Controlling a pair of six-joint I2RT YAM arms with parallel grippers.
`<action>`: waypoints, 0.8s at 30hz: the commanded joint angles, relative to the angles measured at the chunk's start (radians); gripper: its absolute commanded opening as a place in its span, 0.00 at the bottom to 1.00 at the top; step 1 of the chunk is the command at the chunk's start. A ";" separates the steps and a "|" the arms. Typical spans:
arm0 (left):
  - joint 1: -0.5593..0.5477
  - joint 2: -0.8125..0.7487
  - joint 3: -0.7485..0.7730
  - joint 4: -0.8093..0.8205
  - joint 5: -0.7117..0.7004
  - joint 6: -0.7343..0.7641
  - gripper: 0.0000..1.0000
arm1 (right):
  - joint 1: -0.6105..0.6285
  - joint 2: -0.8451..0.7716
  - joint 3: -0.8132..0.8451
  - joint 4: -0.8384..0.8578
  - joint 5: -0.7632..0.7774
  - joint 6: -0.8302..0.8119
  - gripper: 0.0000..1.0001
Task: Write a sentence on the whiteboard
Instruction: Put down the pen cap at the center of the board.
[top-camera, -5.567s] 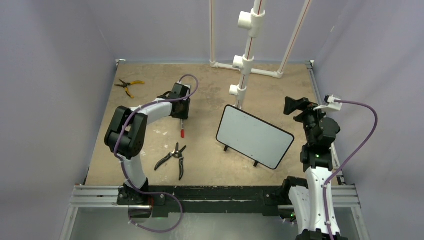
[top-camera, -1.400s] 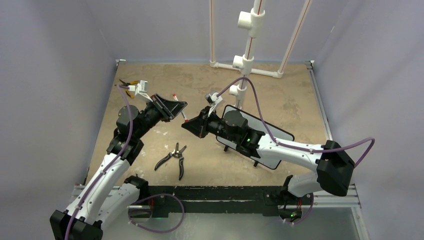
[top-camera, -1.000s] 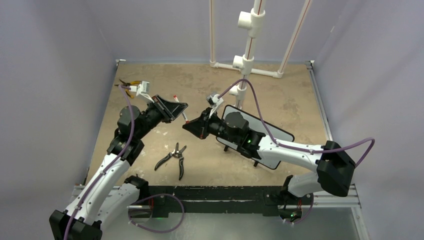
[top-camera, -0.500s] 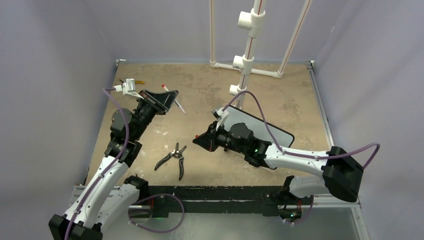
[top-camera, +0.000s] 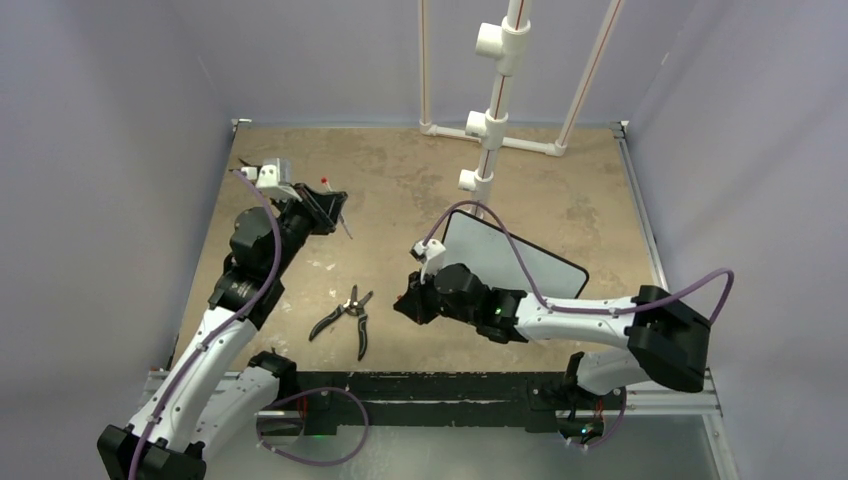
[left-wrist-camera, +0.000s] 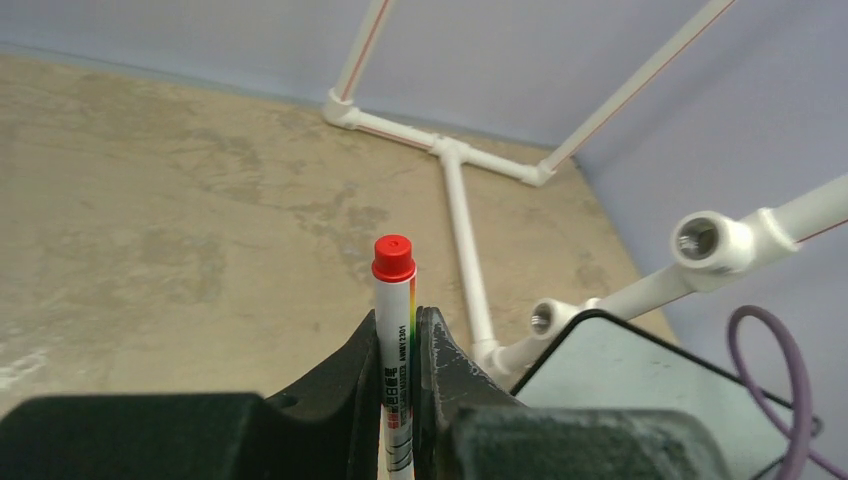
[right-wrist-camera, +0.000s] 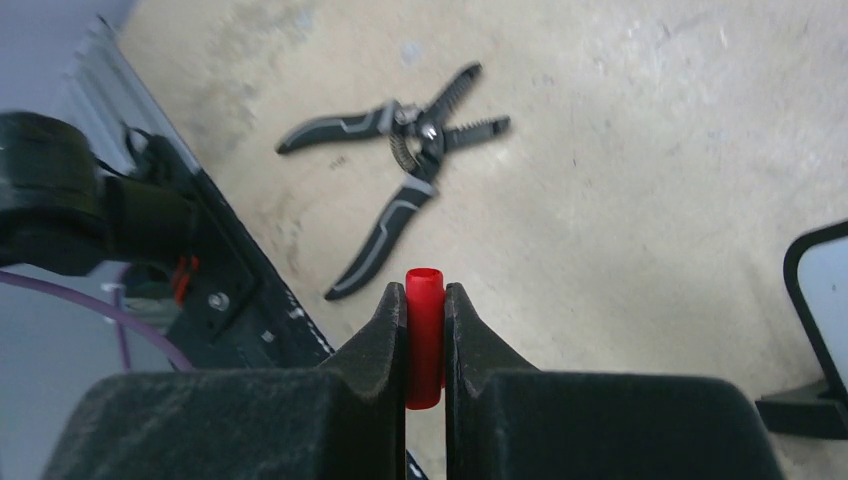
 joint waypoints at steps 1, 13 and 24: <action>0.008 -0.009 0.041 -0.086 -0.102 0.218 0.00 | 0.018 0.040 0.011 -0.054 0.060 0.016 0.00; 0.008 -0.047 -0.019 -0.077 -0.151 0.278 0.00 | 0.018 0.223 0.042 -0.065 0.079 0.063 0.16; 0.008 -0.034 -0.021 -0.082 -0.116 0.274 0.00 | 0.018 0.182 0.044 -0.090 0.082 0.056 0.47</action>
